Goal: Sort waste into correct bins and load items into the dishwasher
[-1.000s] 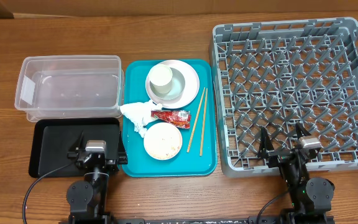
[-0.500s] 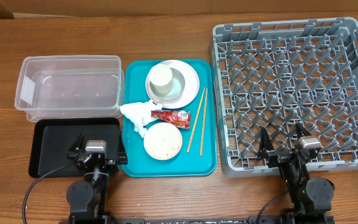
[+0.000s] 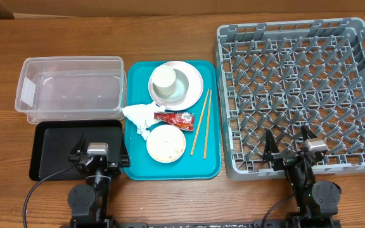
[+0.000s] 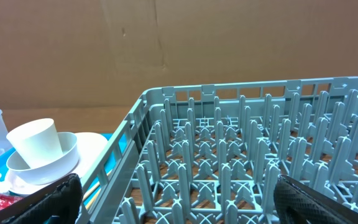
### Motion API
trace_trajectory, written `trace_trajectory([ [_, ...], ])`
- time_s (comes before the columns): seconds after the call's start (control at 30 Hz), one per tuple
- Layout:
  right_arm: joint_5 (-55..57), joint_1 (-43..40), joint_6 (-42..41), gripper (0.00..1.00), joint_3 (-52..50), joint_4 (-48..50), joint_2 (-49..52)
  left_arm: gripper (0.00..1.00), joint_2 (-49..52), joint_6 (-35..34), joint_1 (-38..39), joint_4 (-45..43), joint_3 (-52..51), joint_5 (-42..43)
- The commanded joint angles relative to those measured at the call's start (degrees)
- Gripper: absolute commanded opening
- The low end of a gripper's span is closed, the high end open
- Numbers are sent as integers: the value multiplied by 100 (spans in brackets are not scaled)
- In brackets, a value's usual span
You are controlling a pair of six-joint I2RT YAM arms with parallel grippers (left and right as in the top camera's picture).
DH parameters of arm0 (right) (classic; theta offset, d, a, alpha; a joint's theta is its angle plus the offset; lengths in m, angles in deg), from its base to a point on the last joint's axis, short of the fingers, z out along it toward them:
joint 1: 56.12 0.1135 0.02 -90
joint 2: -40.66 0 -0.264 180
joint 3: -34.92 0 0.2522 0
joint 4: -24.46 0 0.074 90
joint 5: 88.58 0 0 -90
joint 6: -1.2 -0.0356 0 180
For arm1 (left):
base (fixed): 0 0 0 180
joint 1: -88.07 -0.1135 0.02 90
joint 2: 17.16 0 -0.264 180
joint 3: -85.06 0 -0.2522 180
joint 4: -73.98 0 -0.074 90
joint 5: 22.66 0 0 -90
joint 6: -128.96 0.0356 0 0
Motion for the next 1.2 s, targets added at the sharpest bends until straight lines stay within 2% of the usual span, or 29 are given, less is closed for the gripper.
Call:
trace_trajectory([
  [0.0, -11, -13, -7, 100, -61, 31, -68, 100, -70, 111, 26, -2, -35, -37],
  [0.47, -11, -13, -7, 100, -61, 31, -68, 100, -70, 101, 31, -87, -35, 50],
  [0.5, -11, -13, -7, 100, -61, 31, -68, 100, -70, -2, 33, -142, -35, 280],
  [0.6, -9, -13, -7, 100, -61, 31, -68, 100, -70, -459, 37, -389, -35, 1670],
  [0.7, -9, -13, -7, 100, -61, 31, -68, 100, -70, -505, 37, -417, -35, 2667],
  [0.9, -11, -13, -4, 100, -61, 31, -68, 100, -70, -542, 37, -675, -35, 3171],
  [1.07, -11, -13, -7, 100, -61, 31, -68, 100, -70, -1473, 37, -785, 243, 3320],
  [1.17, -9, -13, -7, 100, -61, 31, -68, 100, -55, -1665, 37, -732, 743, 3316],
])
